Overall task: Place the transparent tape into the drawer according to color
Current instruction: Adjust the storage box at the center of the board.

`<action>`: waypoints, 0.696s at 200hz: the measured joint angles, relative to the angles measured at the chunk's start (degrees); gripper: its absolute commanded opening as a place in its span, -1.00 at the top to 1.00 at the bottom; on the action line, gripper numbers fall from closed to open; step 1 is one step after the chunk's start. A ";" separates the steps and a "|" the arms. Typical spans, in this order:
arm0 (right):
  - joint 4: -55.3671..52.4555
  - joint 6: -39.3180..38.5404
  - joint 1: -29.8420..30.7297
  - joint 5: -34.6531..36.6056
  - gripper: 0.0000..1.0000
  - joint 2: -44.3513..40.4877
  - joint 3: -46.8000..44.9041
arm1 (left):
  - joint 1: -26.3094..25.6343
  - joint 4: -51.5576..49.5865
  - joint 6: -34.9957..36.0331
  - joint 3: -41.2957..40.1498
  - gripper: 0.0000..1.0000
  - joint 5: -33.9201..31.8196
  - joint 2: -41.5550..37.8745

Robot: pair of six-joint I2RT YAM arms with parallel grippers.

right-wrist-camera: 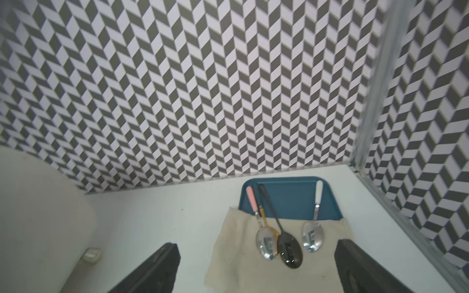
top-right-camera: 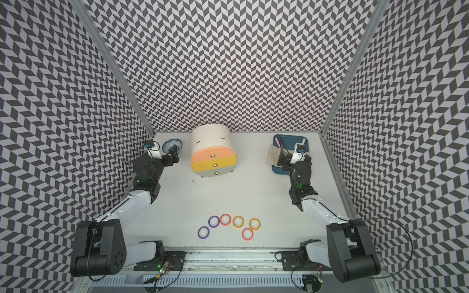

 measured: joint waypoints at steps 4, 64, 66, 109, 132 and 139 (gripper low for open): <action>-1.11 0.28 0.20 -0.83 -1.00 0.00 0.50 | 0.09 -0.98 -0.20 1.40 -1.00 1.25 0.31; -15.04 2.97 3.43 -12.83 -1.00 -0.04 10.40 | -0.44 -12.92 -0.13 20.94 -1.00 18.75 11.91; -15.43 3.04 3.48 -13.03 -1.00 -0.04 10.78 | -0.52 -13.40 0.00 21.59 -1.00 19.12 12.57; -20.37 3.74 3.78 -17.90 -1.00 -1.84 13.79 | -3.76 -21.35 2.78 28.61 -1.00 23.10 19.89; -21.00 4.15 3.78 -19.23 -1.00 -2.84 13.79 | -5.60 -23.82 4.39 32.15 -1.00 23.71 21.40; -21.05 4.26 3.78 -19.54 -1.00 -2.99 13.79 | -6.21 -24.74 4.96 33.07 -0.99 24.04 21.75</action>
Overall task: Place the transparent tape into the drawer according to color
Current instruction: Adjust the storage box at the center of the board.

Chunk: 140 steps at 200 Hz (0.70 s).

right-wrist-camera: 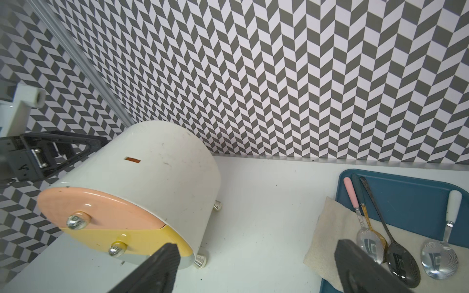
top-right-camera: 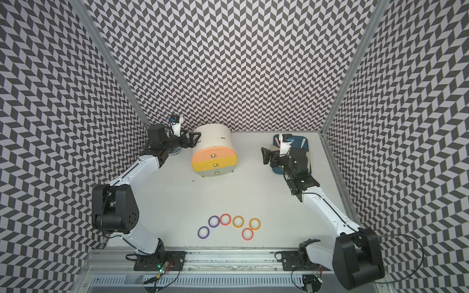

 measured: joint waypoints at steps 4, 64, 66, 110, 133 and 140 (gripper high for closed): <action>0.02 0.02 0.00 -0.17 -1.00 -0.04 0.00 | -0.28 -0.50 0.28 0.50 -0.99 0.24 0.20; -2.49 0.09 0.00 -3.02 -1.00 -0.02 0.00 | -1.81 -3.63 2.29 4.66 -0.93 3.80 2.95; -2.51 0.09 0.00 -3.08 -1.00 -0.02 0.00 | -1.84 -3.65 2.29 4.66 -0.93 3.85 2.95; -3.37 0.11 0.15 -4.57 -1.00 0.15 0.00 | -2.71 -3.65 3.30 4.66 -0.90 4.13 2.95; -3.74 0.11 0.24 -5.11 -1.00 0.26 0.00 | -3.78 -3.67 3.45 4.66 -0.89 4.13 2.95; -3.76 0.11 0.28 -5.22 -1.00 0.31 0.00 | -4.17 -3.69 3.50 4.66 -0.89 4.11 2.95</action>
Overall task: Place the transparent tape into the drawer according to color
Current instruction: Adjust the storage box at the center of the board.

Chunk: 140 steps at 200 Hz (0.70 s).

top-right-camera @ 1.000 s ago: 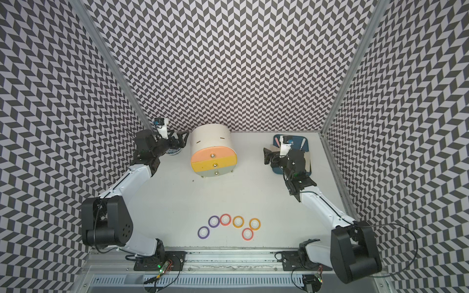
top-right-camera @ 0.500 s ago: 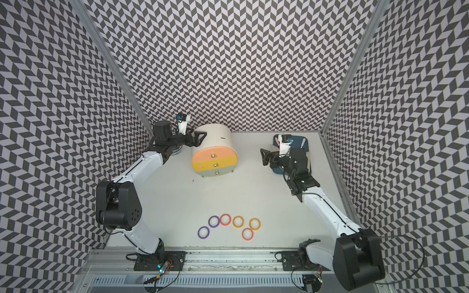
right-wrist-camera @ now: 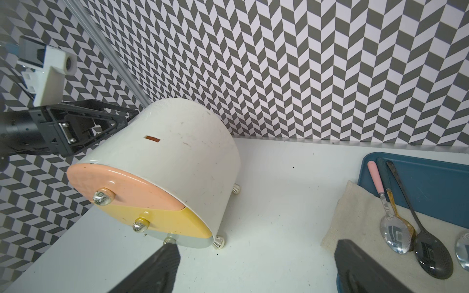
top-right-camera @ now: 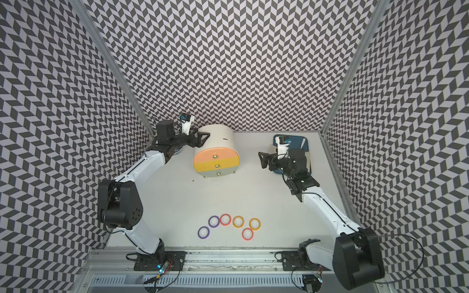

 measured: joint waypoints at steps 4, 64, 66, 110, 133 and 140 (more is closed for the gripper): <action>0.00 0.00 0.00 -0.11 -1.00 0.04 0.00 | -0.20 0.00 0.02 0.00 -0.89 -0.02 0.00; -0.09 0.68 2.97 -0.17 -1.00 1.42 0.31 | -1.79 0.42 -1.49 -1.92 -0.94 -1.36 -1.66; -0.09 0.81 3.17 -0.17 -1.00 1.42 0.35 | -1.79 0.44 -1.64 -2.10 -0.94 -1.40 -1.90; 0.04 4.04 11.28 -0.39 -1.00 1.51 1.60 | 0.28 -0.22 -6.47 -7.78 -1.00 -2.47 -7.48; 0.81 7.30 16.92 -0.46 -1.00 1.53 1.68 | 1.64 -0.37 -9.14 -10.12 -0.94 -2.93 -10.49; 1.38 8.41 18.51 -0.48 -1.00 1.68 1.70 | 1.88 -0.39 -9.73 -10.80 -0.90 -3.06 -11.43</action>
